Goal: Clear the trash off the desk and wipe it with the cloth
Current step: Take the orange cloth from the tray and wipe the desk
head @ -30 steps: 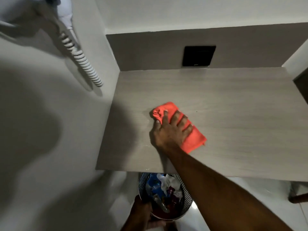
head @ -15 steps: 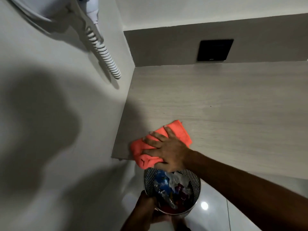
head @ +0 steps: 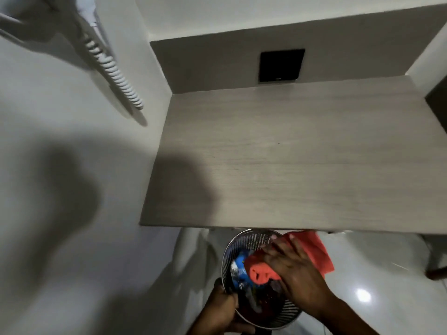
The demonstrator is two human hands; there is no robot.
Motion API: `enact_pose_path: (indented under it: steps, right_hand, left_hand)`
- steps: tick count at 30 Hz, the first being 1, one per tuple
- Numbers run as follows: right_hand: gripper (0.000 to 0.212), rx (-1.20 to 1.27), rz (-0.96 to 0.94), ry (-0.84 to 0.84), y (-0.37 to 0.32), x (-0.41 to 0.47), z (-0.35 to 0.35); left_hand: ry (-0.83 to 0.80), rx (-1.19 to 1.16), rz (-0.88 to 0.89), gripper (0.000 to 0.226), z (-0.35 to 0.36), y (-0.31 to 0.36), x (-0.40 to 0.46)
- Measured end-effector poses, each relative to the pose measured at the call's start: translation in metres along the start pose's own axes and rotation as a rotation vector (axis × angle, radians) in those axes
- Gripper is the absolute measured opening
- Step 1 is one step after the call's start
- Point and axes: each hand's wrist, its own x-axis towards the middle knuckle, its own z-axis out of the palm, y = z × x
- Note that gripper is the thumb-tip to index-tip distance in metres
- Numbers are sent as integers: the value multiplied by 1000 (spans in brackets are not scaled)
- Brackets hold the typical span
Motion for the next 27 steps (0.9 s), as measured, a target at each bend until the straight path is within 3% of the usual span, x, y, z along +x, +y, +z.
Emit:
enact_pose_path:
  steps: [3, 6, 11, 15, 16, 20, 27]
  right_hand:
    - [55, -3, 26, -18, 24, -35, 6]
    - [54, 49, -41, -46, 46, -80, 13]
    - [49, -19, -114, -62, 102, -162, 11]
    - [75, 107, 359, 30, 157, -228, 17]
    - [74, 221, 478, 91, 164, -237, 19]
    - [35, 495, 850, 455, 197, -264, 51]
    - [39, 934, 1347, 721, 247, -288, 170]
  left_hand:
    - [-27, 73, -103, 37, 12, -8, -3]
    - [-85, 108, -96, 42, 24, -13, -3]
    - [-51, 190, -81, 23, 69, -24, 2]
    - [-32, 240, -92, 20, 116, -31, 27]
    - [-34, 245, -95, 20, 126, -33, 38]
    - [-49, 279, -131, 22, 182, -69, 105]
    - [-14, 326, -153, 27, 305, -162, 230]
